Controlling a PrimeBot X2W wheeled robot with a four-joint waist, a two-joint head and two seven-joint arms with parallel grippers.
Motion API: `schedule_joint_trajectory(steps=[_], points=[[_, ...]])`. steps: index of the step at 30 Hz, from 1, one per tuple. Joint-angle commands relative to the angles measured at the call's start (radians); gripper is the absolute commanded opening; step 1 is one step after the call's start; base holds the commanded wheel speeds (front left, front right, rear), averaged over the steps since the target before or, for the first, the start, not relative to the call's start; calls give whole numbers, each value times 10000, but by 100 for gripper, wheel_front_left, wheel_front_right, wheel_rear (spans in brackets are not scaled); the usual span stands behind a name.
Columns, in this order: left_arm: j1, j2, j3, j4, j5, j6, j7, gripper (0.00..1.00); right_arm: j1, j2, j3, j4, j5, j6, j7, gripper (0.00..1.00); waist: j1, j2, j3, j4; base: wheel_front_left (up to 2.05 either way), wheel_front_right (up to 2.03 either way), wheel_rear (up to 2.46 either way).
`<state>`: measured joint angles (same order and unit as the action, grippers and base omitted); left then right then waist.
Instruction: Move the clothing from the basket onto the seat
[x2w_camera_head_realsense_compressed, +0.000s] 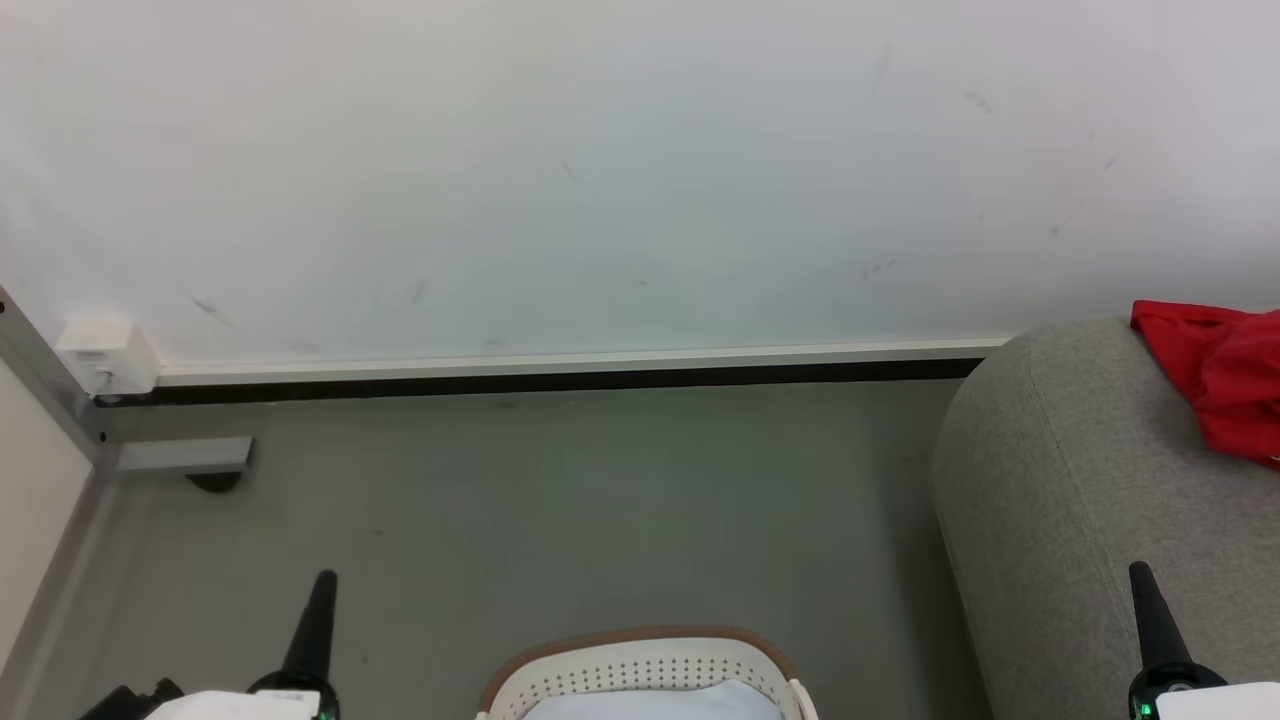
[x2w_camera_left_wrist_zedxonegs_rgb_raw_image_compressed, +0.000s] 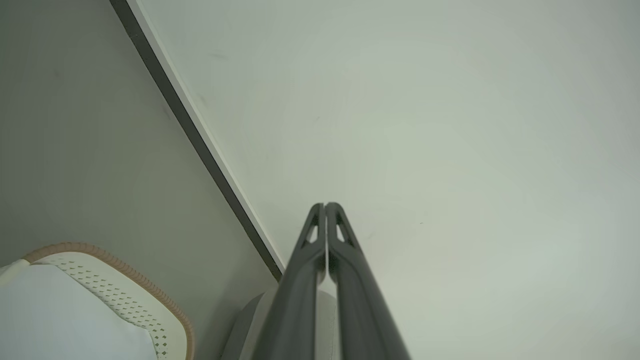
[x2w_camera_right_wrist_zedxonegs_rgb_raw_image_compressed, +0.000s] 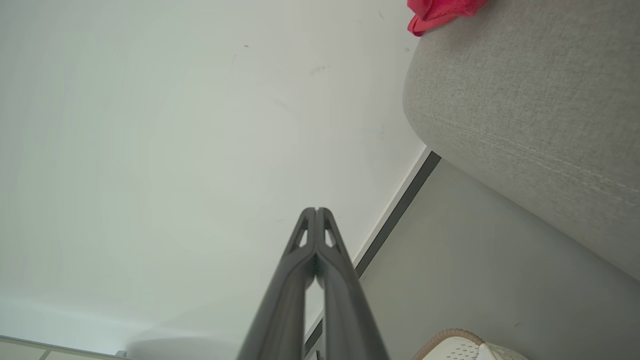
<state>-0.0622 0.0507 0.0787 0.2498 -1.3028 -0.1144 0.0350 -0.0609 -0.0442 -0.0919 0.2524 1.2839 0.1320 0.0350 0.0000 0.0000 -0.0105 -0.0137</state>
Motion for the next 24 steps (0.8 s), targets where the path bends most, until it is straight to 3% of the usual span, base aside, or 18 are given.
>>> schedule_joint_trajectory(steps=[1, 24], points=[[-178, 36, 53, -73, -290, -50, 78, 0, -215, -87, -37, -114, 280, -16, 70, 0, 0, 0, 5, 5, 0, 0, 0], [-407, 16, 276, -58, -2110, -138, 542, 0, -425, -91, -170, -101, 2189, -21, 548, 0, 0, 0, 80, 83, 0, 0, 0]])
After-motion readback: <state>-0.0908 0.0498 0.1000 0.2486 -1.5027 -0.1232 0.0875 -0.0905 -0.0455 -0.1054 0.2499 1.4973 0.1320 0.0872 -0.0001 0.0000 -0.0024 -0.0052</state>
